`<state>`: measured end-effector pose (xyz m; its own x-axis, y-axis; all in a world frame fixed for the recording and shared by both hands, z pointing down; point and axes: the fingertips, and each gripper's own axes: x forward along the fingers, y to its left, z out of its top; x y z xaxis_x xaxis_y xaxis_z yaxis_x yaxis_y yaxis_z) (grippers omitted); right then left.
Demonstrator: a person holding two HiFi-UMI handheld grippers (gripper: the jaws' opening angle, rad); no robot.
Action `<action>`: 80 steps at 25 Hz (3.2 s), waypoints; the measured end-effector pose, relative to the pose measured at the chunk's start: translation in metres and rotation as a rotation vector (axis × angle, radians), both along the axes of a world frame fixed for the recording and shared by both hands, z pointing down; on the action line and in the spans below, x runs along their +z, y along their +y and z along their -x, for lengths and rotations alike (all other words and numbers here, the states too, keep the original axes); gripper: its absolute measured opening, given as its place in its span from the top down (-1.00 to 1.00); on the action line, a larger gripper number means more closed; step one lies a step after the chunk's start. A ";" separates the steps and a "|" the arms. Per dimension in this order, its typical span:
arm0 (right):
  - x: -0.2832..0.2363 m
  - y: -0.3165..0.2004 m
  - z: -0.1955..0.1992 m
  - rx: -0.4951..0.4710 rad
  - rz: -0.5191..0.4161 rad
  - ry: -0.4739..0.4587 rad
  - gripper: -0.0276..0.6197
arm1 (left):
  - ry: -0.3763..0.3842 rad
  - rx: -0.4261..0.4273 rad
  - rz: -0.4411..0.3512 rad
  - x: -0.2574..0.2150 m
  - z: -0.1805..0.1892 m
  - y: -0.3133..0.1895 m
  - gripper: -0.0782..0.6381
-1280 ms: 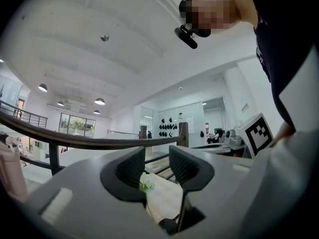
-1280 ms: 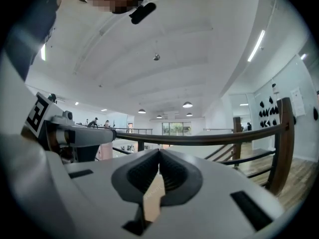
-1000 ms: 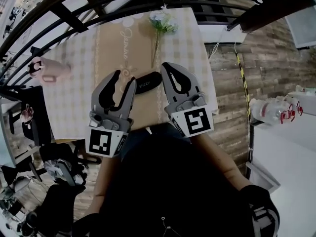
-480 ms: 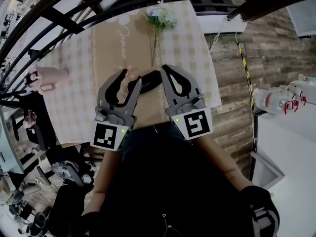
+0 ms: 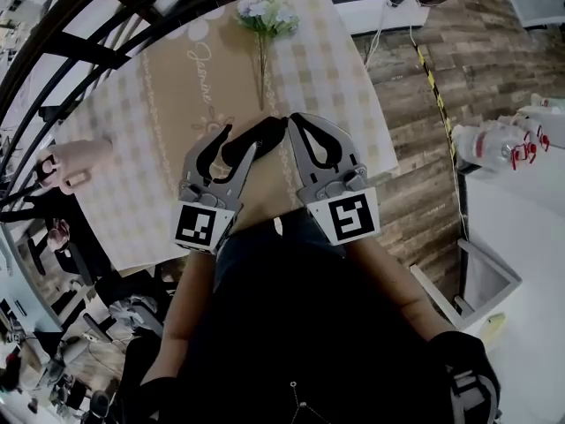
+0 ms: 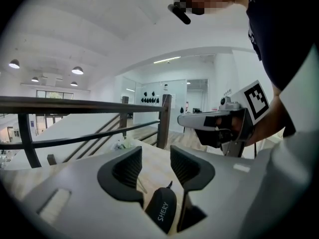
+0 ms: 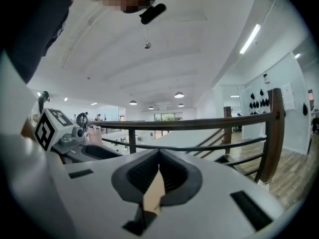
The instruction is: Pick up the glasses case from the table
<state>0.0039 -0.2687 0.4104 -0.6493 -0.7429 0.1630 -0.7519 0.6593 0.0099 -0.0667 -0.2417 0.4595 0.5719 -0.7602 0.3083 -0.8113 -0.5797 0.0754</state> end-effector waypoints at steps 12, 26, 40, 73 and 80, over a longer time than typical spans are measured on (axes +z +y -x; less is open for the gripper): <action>0.032 0.005 -0.017 0.095 0.075 0.019 0.88 | -0.104 0.198 0.138 0.064 -0.017 0.009 0.11; 0.051 0.016 -0.033 0.139 0.108 0.021 0.88 | -0.303 0.337 0.368 0.143 -0.024 0.027 -0.06; 0.061 0.015 -0.044 0.161 0.124 0.040 0.88 | -0.511 0.406 0.501 0.193 -0.024 0.031 -0.16; 0.060 0.038 -0.051 0.137 0.125 0.065 0.88 | -0.693 0.407 0.566 0.207 -0.017 0.036 -0.20; 0.051 0.043 -0.046 0.129 0.108 0.052 0.88 | -0.677 0.371 0.511 0.182 -0.013 0.039 -0.20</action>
